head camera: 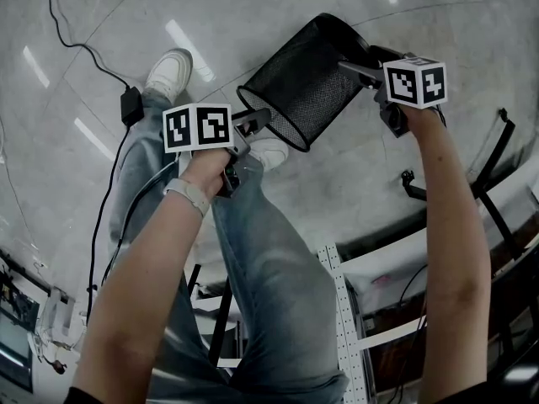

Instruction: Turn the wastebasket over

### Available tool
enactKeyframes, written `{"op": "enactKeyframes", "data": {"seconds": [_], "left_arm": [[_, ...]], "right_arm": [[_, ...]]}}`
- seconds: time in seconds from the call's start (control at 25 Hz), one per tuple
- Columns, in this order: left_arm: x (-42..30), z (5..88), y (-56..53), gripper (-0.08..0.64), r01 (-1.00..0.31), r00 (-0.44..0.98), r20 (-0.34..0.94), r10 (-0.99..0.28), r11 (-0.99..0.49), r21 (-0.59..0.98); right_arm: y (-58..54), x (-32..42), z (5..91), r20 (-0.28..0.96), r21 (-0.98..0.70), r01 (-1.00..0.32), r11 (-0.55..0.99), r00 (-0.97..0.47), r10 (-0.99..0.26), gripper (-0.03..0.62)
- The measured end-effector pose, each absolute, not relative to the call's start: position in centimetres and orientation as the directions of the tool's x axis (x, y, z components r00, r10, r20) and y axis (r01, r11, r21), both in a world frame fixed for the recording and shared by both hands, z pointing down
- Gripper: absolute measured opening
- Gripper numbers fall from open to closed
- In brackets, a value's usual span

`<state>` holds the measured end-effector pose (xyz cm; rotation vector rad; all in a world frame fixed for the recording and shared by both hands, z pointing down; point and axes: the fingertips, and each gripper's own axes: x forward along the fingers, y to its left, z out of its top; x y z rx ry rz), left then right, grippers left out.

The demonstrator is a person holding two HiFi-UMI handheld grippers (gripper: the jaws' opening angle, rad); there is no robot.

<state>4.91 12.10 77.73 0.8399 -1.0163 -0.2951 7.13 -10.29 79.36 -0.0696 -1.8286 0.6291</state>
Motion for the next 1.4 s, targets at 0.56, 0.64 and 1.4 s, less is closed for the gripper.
{"op": "enactKeyframes", "data": {"seconds": [0.56,0.64,1.4], "left_arm": [[5.8,77.2,14.1,0.141,-0.252,0.589,0.631,-0.505,0.627,0.737],[5.6,77.1,13.5,0.143,-0.274,0.598,0.632,-0.493,0.616,0.739],[2.3,81.0,11.0,0.143,-0.539,0.673,0.704,-0.227,0.503,0.676]], "right_arm": [[-8.5,8.3,72.7,0.82,-0.472,-0.331,0.817,-0.506,0.268,0.434],[-9.0,8.2,71.2,0.811,-0.465,-0.333,0.821,-0.532,0.243,0.434],[-6.2,3.7,64.4,0.826,-0.087,-0.318,0.944,-0.553,-0.111,0.373]]}}
